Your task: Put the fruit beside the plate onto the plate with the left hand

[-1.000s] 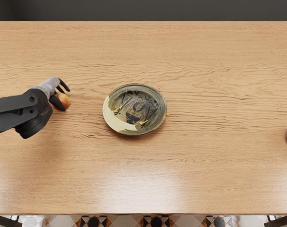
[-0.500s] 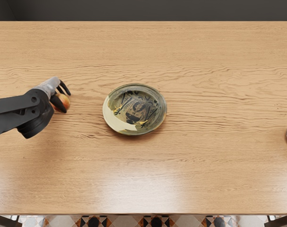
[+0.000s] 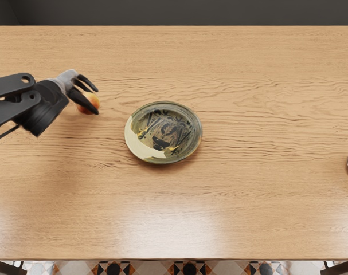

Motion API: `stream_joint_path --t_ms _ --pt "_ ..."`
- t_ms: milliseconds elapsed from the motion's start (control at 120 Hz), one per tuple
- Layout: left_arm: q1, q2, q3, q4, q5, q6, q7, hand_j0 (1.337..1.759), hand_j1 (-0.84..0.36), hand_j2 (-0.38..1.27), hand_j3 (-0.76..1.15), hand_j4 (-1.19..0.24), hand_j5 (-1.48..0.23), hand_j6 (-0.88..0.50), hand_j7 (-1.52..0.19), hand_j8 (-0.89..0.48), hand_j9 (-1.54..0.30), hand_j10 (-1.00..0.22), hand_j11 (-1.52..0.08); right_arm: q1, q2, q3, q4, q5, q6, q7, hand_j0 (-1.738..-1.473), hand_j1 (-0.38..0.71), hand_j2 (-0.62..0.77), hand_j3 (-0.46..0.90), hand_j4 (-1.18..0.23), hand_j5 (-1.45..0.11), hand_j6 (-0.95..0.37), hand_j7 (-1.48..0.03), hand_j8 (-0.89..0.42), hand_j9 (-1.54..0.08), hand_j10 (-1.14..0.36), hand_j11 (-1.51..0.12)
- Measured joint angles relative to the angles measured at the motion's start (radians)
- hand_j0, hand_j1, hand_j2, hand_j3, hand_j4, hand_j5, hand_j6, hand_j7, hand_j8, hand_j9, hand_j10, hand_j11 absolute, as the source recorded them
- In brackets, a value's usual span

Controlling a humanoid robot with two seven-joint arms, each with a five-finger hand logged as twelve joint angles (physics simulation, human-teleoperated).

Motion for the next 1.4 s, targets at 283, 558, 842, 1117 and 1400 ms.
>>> stream_joint_path --t_ms 283,558,842,1117,1400 --pt "-0.062 0.006 -0.163 -0.006 -0.196 -0.312 0.0 1.654 -0.31 0.48 0.0 -0.71 -1.0 -0.48 -0.99 -0.4 -0.98 -0.59 -0.97 0.0 0.0 0.001 0.0 0.0 0.0 0.0 -1.658 -0.33 0.0 0.0 -0.02 -0.02 -0.02 -0.02 -0.02 -0.02 -0.02 -0.02" --pt "-0.06 -0.113 -0.169 -0.009 -0.211 -0.39 -0.001 1.653 -0.33 0.53 0.0 -0.72 -1.04 -0.45 -1.0 -0.44 -0.99 -0.58 -1.0 0.0 0.0 0.001 0.0 0.0 0.0 0.0 -1.658 -0.33 0.0 0.0 -0.02 -0.02 -0.02 -0.02 -0.02 -0.02 -0.02 -0.02" --pt "-0.083 -0.096 -0.124 -0.007 -0.203 -0.437 -0.001 1.656 -0.07 0.24 0.0 -0.43 -0.6 -0.32 -0.58 -0.3 -0.58 -0.38 -0.59 0.0 0.0 0.0 0.0 0.0 0.0 0.0 -1.658 -0.33 0.0 0.0 -0.02 -0.02 -0.02 -0.02 -0.02 -0.02 -0.02 -0.02" --pt "-0.057 0.081 -0.299 -0.007 -0.307 -0.847 -0.001 1.657 0.22 0.07 0.0 -0.13 -0.18 -0.1 -0.17 -0.1 -0.17 -0.12 -0.18 0.0 0.0 0.001 0.0 0.0 0.0 0.0 -1.658 -0.33 0.0 0.0 -0.02 -0.02 -0.02 -0.02 -0.02 -0.02 -0.02 -0.02" --pt "0.091 0.349 -0.338 -0.005 -0.587 -0.974 -0.001 1.658 0.31 0.02 0.0 -0.04 -0.05 -0.03 -0.05 -0.03 -0.05 -0.04 -0.05 0.0 0.0 0.001 0.0 0.0 0.0 0.0 -1.658 -0.33 0.0 0.0 -0.02 -0.02 -0.02 -0.02 -0.02 -0.02 -0.02 -0.02"
